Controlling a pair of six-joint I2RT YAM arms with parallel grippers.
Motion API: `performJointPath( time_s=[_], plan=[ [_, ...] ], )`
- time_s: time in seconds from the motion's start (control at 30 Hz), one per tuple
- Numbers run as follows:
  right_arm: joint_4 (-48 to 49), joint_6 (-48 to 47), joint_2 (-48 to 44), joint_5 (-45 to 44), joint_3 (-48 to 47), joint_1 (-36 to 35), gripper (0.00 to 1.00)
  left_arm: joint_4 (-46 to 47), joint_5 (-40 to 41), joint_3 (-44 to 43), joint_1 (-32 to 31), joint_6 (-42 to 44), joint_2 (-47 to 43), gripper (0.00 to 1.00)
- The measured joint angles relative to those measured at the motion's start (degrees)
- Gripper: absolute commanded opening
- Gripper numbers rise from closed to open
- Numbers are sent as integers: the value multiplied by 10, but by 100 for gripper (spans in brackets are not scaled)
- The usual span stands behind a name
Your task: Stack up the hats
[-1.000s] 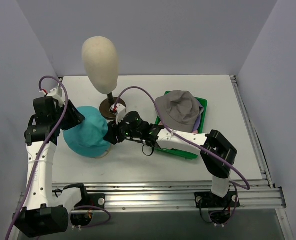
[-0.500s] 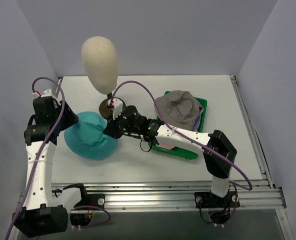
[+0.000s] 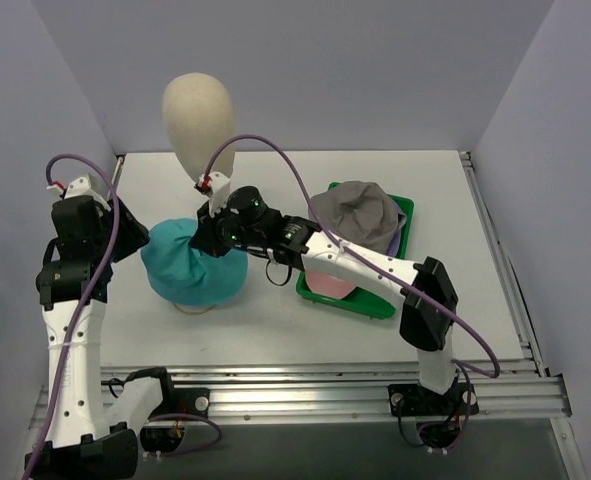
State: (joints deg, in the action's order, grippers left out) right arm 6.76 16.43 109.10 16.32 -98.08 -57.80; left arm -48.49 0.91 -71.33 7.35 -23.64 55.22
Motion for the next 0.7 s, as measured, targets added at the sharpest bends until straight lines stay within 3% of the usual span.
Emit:
performJointPath(
  time_s=[0.13, 0.23, 0.43, 0.7],
  plan=[
    [-14, 2, 24, -4, -15, 0, 2, 3, -17, 11, 0, -1, 2, 58],
    [-20, 7, 29, -10, -15, 0, 21, 3, -19, 16, 0, -1, 3, 58],
    [-22, 13, 29, -30, -15, 0, 41, 27, -57, 36, 0, 0, 2, 59],
    [-24, 13, 29, -49, -15, 1, 43, 50, -94, 54, 0, 1, 28, 59]
  ],
)
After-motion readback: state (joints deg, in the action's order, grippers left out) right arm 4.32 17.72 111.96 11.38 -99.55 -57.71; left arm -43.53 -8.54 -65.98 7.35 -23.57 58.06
